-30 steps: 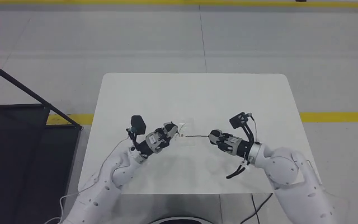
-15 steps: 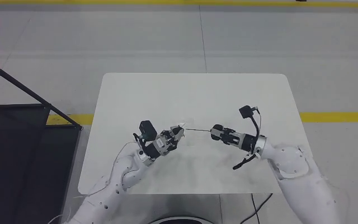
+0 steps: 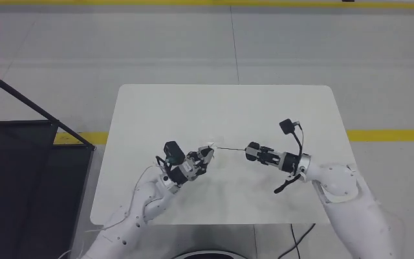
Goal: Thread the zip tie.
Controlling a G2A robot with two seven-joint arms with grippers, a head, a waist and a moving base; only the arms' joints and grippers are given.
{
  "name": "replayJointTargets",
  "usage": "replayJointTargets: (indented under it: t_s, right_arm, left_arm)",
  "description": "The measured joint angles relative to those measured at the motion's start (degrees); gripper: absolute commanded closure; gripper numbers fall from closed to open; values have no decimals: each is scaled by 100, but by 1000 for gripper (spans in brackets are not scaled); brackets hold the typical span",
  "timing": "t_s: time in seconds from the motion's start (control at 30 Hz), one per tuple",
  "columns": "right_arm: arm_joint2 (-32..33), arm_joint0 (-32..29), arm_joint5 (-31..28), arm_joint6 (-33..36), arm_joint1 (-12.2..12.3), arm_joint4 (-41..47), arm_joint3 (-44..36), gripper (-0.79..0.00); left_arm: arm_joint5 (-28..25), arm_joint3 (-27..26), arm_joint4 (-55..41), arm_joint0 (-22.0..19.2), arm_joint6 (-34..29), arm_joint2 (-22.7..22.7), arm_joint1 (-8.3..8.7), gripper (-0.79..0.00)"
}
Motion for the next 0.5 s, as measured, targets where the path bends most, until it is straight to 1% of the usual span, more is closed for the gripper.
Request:
replayJointTargets:
  t_s: [0.07,0.27,0.5]
  right_arm:
    - [-55,-79,139,-209,-6,-156,-163,0]
    - [14,-244,226,-407,11,-264,-335,0]
    - [69,-369,181,-458,29,-309,-471,0]
  left_arm:
    - [214,-70,169,47,0,18,-8,0]
    - [767,-265,556,212,211,16,-29,0]
    - [1059,-459,843,383,269,-43,-30,0]
